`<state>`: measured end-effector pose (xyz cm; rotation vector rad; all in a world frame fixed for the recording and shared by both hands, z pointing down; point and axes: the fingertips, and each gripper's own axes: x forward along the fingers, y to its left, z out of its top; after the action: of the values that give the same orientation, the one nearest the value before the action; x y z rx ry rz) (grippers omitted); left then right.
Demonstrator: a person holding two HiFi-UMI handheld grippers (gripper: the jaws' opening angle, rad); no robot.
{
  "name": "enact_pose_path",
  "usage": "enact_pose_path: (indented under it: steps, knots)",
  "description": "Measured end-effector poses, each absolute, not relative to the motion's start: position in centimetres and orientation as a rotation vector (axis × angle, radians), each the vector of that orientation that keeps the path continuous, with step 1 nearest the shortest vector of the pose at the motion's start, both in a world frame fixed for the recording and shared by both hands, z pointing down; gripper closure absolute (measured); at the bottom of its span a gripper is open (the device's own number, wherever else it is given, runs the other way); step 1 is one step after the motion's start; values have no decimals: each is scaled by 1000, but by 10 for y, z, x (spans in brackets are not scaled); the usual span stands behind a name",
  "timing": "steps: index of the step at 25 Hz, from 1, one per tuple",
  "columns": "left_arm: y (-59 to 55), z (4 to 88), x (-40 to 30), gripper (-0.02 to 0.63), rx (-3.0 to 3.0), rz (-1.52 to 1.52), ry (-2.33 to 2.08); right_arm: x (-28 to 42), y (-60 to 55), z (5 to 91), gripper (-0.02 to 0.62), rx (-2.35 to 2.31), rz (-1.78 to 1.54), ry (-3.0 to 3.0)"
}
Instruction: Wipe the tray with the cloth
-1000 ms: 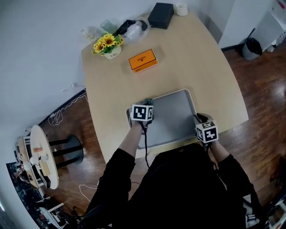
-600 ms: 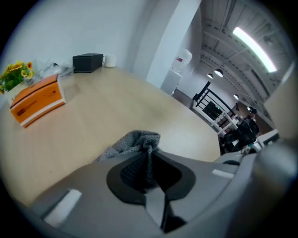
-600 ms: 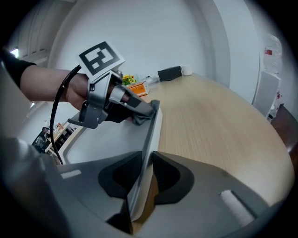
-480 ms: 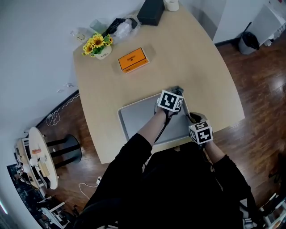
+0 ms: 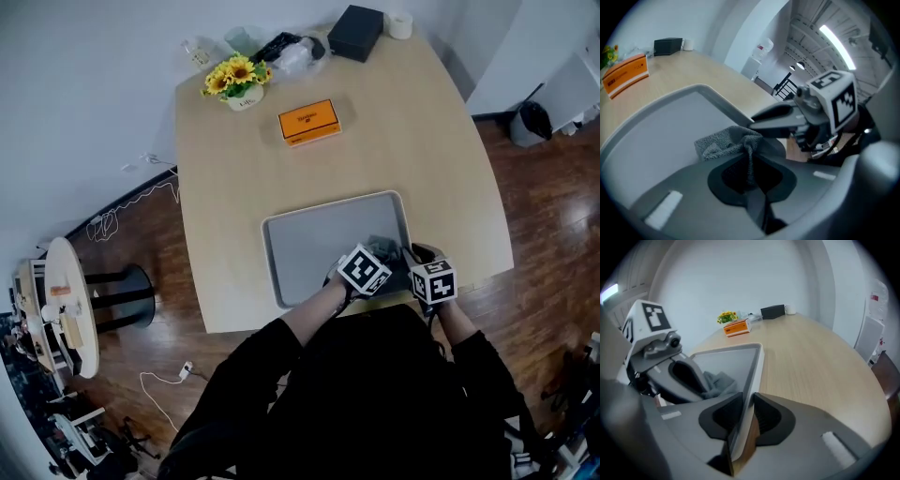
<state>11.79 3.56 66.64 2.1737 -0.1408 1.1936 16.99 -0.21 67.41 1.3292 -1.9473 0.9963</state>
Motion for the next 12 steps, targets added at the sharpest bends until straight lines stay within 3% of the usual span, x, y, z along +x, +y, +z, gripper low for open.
enact_pose_path:
  steps: [5, 12]
  knots:
    - [93, 666, 109, 605, 2227, 1246, 63, 169, -3, 674, 515, 1339, 991, -1939]
    - [50, 667, 107, 606, 2274, 1268, 70, 166, -3, 673, 517, 1364, 994, -1960]
